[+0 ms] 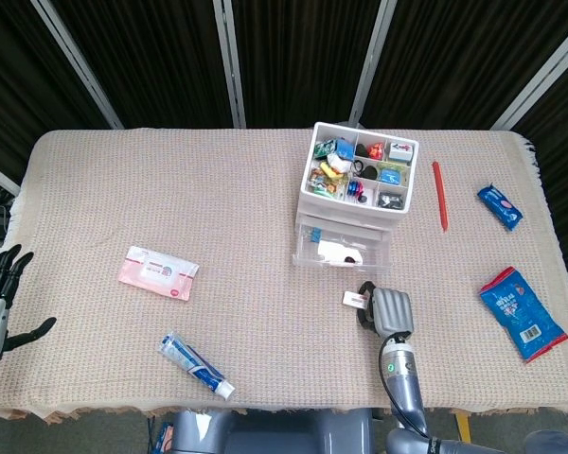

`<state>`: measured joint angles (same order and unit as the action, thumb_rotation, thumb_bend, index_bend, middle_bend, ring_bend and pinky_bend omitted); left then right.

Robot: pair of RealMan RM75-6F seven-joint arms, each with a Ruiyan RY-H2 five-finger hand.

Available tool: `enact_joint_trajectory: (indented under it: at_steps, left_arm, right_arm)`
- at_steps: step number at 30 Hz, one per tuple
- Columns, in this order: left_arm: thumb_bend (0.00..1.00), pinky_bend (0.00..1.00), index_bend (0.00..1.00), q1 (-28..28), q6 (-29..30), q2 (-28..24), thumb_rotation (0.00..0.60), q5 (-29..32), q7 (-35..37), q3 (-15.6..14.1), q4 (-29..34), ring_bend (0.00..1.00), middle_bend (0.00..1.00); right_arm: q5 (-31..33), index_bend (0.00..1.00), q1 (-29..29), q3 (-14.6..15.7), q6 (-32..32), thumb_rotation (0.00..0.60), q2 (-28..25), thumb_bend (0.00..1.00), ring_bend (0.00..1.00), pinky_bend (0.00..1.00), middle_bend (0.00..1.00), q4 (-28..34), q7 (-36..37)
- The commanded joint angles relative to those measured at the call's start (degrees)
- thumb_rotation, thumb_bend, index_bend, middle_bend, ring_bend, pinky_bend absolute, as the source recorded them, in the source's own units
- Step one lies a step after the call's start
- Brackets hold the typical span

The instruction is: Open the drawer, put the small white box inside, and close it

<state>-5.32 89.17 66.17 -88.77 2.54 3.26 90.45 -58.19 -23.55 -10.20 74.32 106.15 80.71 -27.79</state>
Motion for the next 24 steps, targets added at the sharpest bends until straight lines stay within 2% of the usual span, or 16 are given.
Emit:
enact_joint_trajectory:
  at_steps: [1,8,12,16,24]
  left_arm:
    - [0.19,0.0,0.07,0.0,0.0,0.0,0.6,0.01,-0.01,0.0,0.01,0.0,0.0]
    - [0.19,0.0,0.07,0.01,0.05,-0.02,0.6,-0.04,0.02,0.0,0.0,0.0,0.0]
    - [0.19,0.0,0.07,0.02,0.21,-0.01,0.6,-0.3,-0.03,-0.04,0.02,0.0,0.0]
    - [0.19,0.0,0.07,0.03,0.29,0.02,0.6,-0.39,-0.19,-0.07,-0.06,0.0,0.0]
    - [0.19,0.0,0.07,-0.02,0.16,0.02,0.6,-0.33,-0.12,-0.06,-0.09,0.0,0.0]
  right_arm:
    - [-1.2,0.68,0.39,0.3,0.61,0.6,-0.65,0.31,0.71,0.63,0.74,0.94,0.55]
    - [-5.12,0.68,2.18,2.12,2.88,0.6,-5.63,0.31,0.71,0.63,0.74,7.35,1.25]
    - [-7.25,0.68,3.27,2.22,4.7,0.6,-10.15,0.31,0.71,0.63,0.74,13.12,1.76]
    - [-7.58,0.68,3.1,0.59,5.01,0.6,-14.89,0.31,0.71,0.63,0.74,18.89,0.59]
    - [-3.09,0.68,-0.23,-5.47,3.24,0.6,-17.48,0.31,0.71,0.63,0.74,21.78,-3.34]
